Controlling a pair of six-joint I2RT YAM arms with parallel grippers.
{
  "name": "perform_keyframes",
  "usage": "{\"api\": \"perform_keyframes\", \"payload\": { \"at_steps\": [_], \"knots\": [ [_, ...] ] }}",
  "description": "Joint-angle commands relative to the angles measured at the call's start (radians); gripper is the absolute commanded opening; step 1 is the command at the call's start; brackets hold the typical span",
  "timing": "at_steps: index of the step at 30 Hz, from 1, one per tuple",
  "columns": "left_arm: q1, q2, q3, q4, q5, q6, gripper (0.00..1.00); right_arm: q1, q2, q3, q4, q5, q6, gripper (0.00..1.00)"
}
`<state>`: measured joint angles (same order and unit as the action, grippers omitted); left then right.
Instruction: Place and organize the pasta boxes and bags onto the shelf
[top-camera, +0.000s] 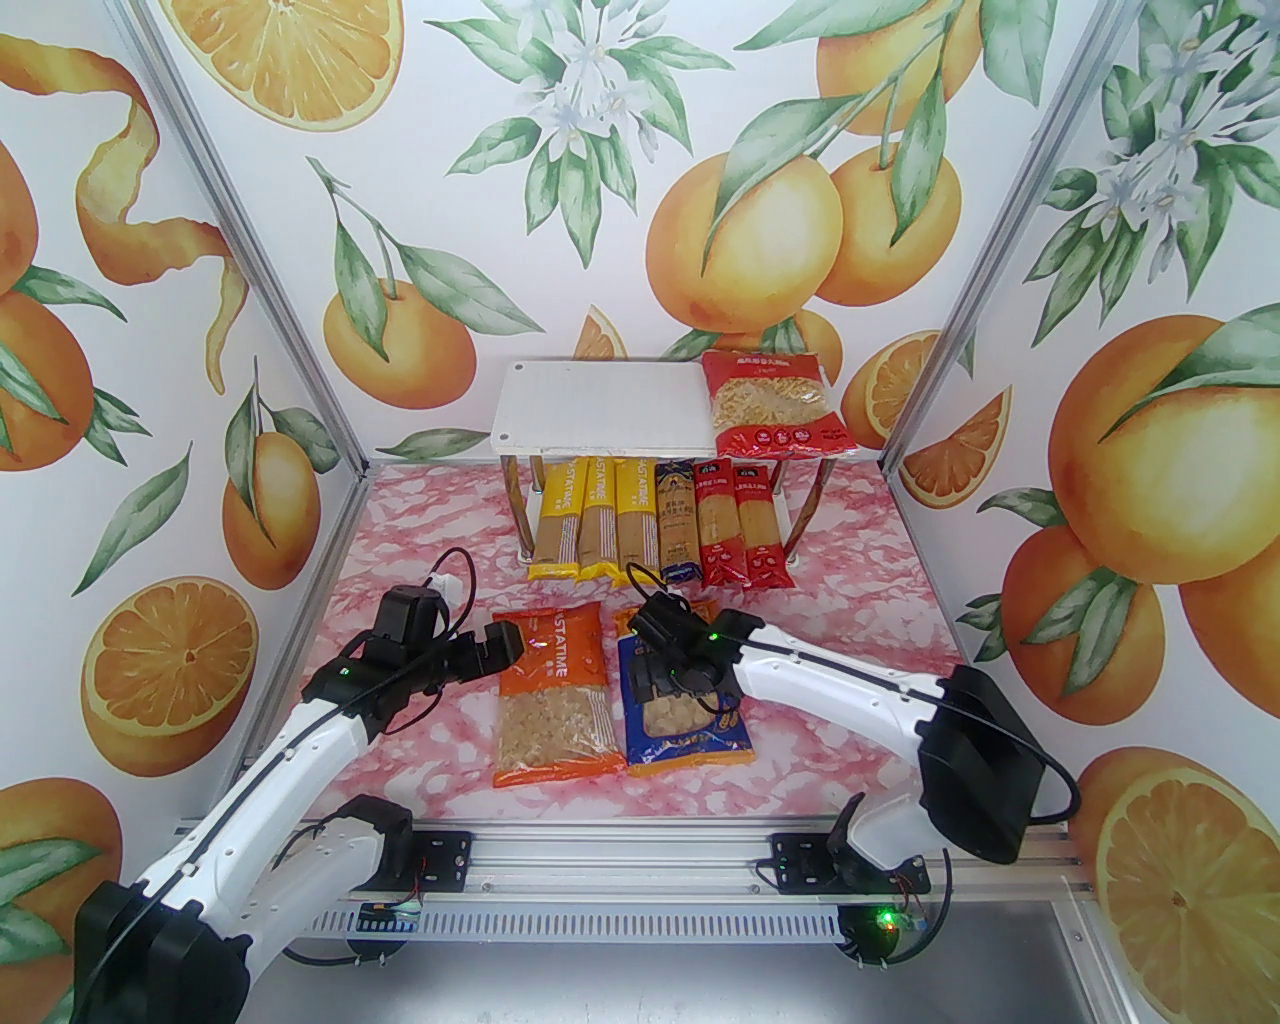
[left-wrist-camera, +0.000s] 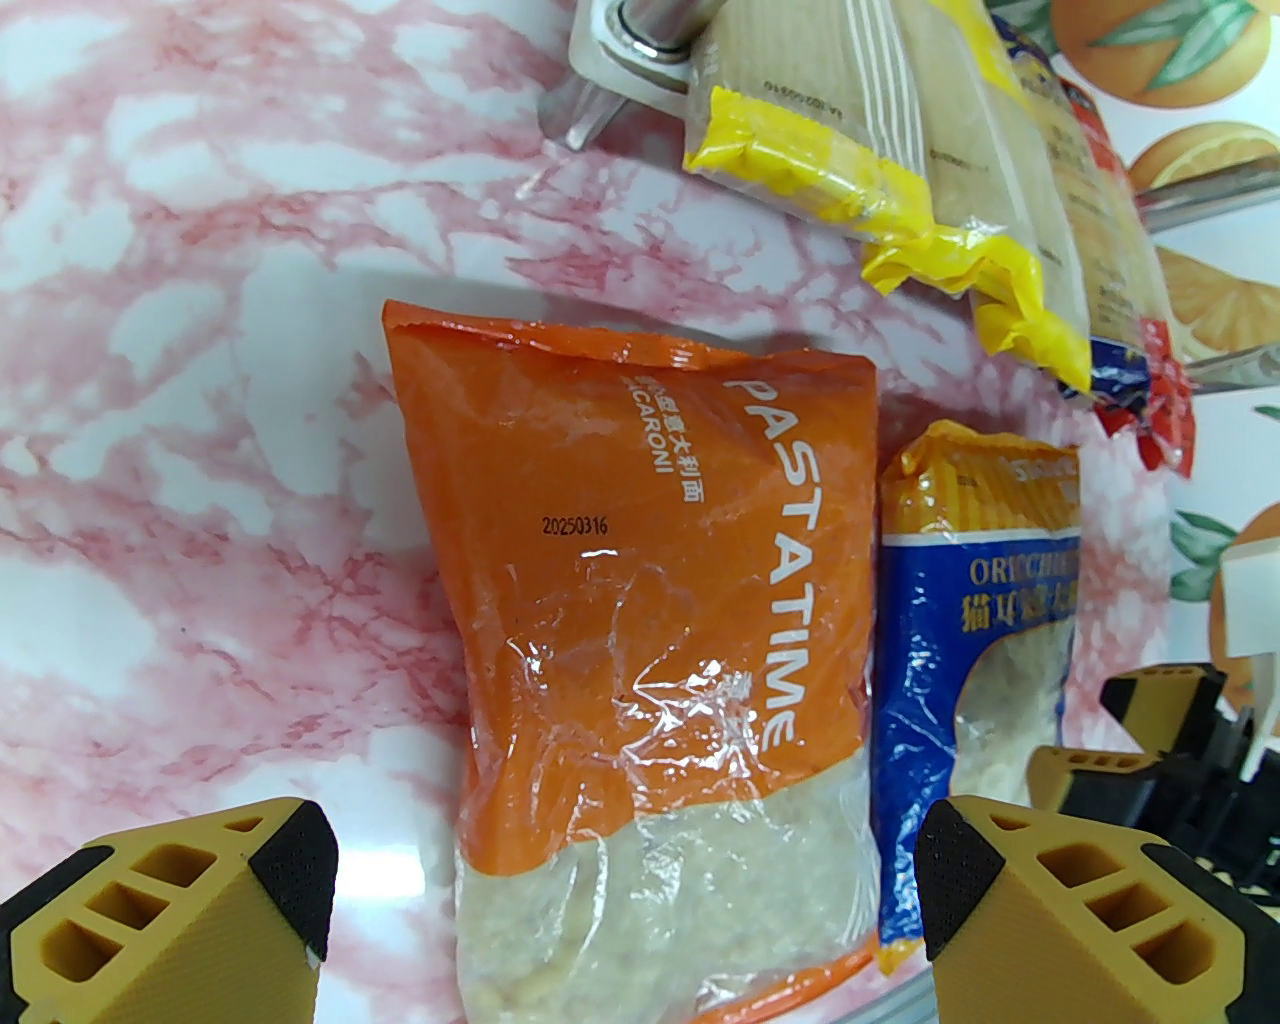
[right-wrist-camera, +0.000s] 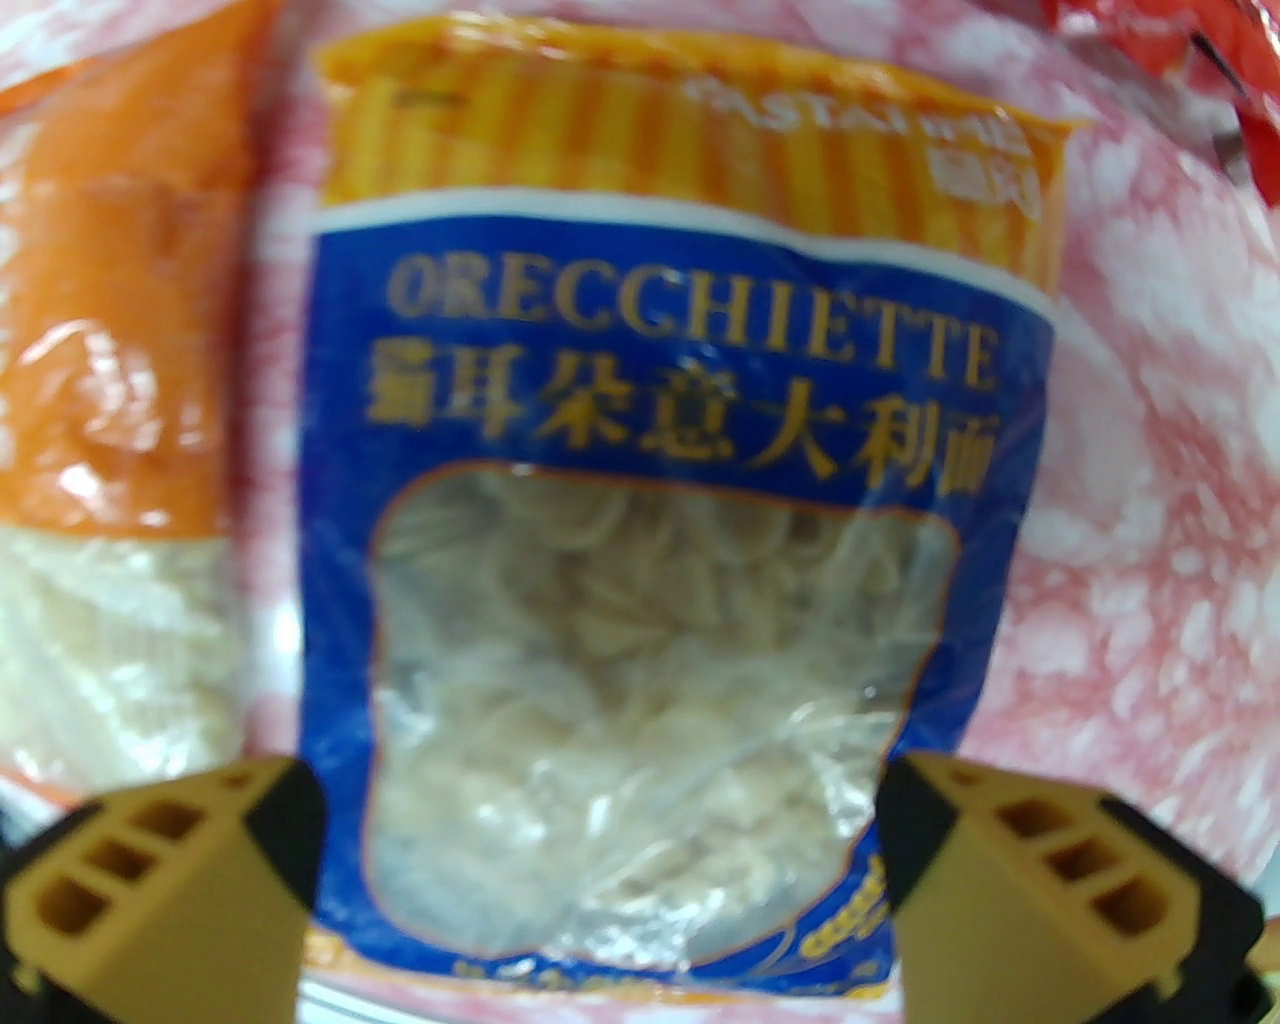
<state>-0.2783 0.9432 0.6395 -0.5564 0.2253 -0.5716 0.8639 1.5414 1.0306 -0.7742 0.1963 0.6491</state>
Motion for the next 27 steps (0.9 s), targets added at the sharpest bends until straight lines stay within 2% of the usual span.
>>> {"api": "perform_keyframes", "payload": {
  "at_steps": [1,13,18,21,27],
  "knots": [
    [-0.004,0.003,-0.015,0.043,0.015,-0.012,1.0,0.003,0.027,-0.014,0.017,0.04,0.033,1.0],
    [-0.004,0.001,-0.017,0.036,0.009,-0.011,1.0,-0.006,0.134,-0.032,0.044,0.035,0.067,1.0],
    [-0.004,0.007,-0.013,0.031,0.008,-0.009,1.0,-0.017,0.159,-0.072,0.079,-0.011,0.061,0.99],
    [-0.004,0.012,-0.011,0.029,0.008,-0.008,1.0,-0.025,0.166,-0.098,0.11,-0.052,0.057,0.91],
    [-0.004,0.014,-0.004,0.023,0.006,-0.007,0.99,-0.044,0.161,-0.169,0.165,-0.145,0.055,0.63]
  ]
}}
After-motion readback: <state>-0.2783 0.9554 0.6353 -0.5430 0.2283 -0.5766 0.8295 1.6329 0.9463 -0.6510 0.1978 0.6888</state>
